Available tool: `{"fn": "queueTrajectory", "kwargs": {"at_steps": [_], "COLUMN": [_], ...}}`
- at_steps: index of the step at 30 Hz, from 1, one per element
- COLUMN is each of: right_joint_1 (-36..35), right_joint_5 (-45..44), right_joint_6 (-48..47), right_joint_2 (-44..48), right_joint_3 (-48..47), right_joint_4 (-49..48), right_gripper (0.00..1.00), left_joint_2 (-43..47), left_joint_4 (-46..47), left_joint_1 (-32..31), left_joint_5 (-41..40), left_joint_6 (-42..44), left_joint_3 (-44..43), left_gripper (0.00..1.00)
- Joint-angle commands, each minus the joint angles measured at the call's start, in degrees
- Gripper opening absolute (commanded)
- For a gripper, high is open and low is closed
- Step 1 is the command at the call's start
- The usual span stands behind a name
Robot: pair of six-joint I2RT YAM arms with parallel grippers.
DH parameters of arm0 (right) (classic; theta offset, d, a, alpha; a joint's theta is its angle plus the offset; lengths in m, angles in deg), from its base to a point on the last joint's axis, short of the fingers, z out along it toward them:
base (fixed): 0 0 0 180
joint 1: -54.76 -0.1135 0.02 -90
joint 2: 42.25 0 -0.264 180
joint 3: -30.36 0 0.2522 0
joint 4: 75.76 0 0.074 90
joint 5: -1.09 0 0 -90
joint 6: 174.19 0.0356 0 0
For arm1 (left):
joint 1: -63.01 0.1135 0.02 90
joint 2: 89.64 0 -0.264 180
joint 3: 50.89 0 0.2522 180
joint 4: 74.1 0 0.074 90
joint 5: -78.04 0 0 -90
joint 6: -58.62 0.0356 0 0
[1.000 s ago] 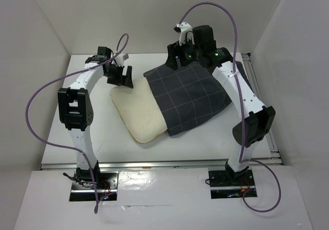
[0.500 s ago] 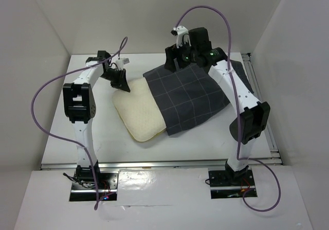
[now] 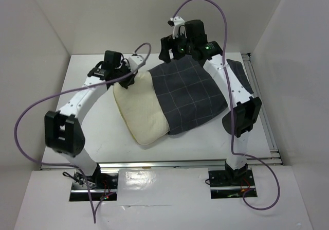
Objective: Put the pillow into the pillowcase
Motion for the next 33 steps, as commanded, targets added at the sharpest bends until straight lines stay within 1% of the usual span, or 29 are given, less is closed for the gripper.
{"fn": "queueTrajectory", "kwargs": {"at_steps": [1, 2, 3, 4, 6, 9, 11, 13, 16, 20, 26, 27, 30, 33], "right_joint_1": [-1.37, -1.90, -1.90, -1.90, -2.52, -2.52, -2.52, -2.52, -1.99, -1.99, -0.06, -0.06, 1.53, 2.76], "right_joint_5": [1.39, 1.91, 1.91, 3.04, 3.66, 3.67, 3.06, 2.53, 2.53, -0.19, -2.65, -2.14, -0.20, 2.60], "right_joint_6": [1.60, 1.60, 1.60, 1.60, 1.07, -0.15, -0.68, -1.21, -1.21, -1.21, 2.21, 2.21, 3.44, 4.50], "right_joint_2": [-0.97, -0.98, -0.98, -0.98, -0.98, 0.59, 2.08, 2.70, 4.11, 4.82, 4.82, 4.82, 4.29, 3.60], "right_joint_3": [-4.71, -5.49, -5.50, -5.50, -5.50, -2.17, 1.34, 3.46, 7.85, 13.82, 12.44, 11.21, 7.87, 3.84], "right_joint_4": [-2.89, -2.89, -2.89, -2.89, -2.27, -0.87, -0.86, -0.34, 0.19, 0.89, -0.16, -0.68, -0.69, -0.69], "right_gripper": [0.84, 0.84, 0.86, 0.86, 0.87, 0.88, 0.88, 0.88, 0.88, 0.88, 0.84, 0.82, 0.82, 0.79], "left_joint_2": [10.08, 12.88, 13.96, 15.01, 18.34, 21.08, 22.84, 23.54, 23.55, 24.07, 25.21, 25.22, 25.22, 25.22], "left_joint_4": [15.67, 19.35, 20.43, 23.48, 26.75, 32.28, 33.79, 34.85, 34.85, 37.05, 37.22, 36.70, 36.70, 36.70], "left_joint_1": [-6.06, -7.11, -7.99, -9.66, -11.07, -13.88, -15.12, -16.00, -17.50, -19.86, -22.07, -22.76, -23.38, -23.91], "left_joint_5": [-9.00, -10.23, -12.16, -13.13, -14.46, -17.53, -18.68, -19.30, -19.82, -21.14, -22.90, -22.90, -23.43, -23.43], "left_joint_6": [10.91, 12.15, 13.38, 15.40, 17.69, 22.35, 24.98, 25.61, 25.61, 26.93, 27.72, 27.72, 28.24, 28.77], "left_joint_3": [6.26, 7.41, 8.20, 10.12, 12.16, 16.02, 17.34, 17.35, 15.87, 14.63, 14.63, 14.63, 15.15, 15.15], "left_gripper": [0.00, 0.00, 0.00, 0.00, 0.00, 0.00, 0.00, 0.00, 0.00, 0.00, 0.00, 0.00, 0.00, 0.00]}}
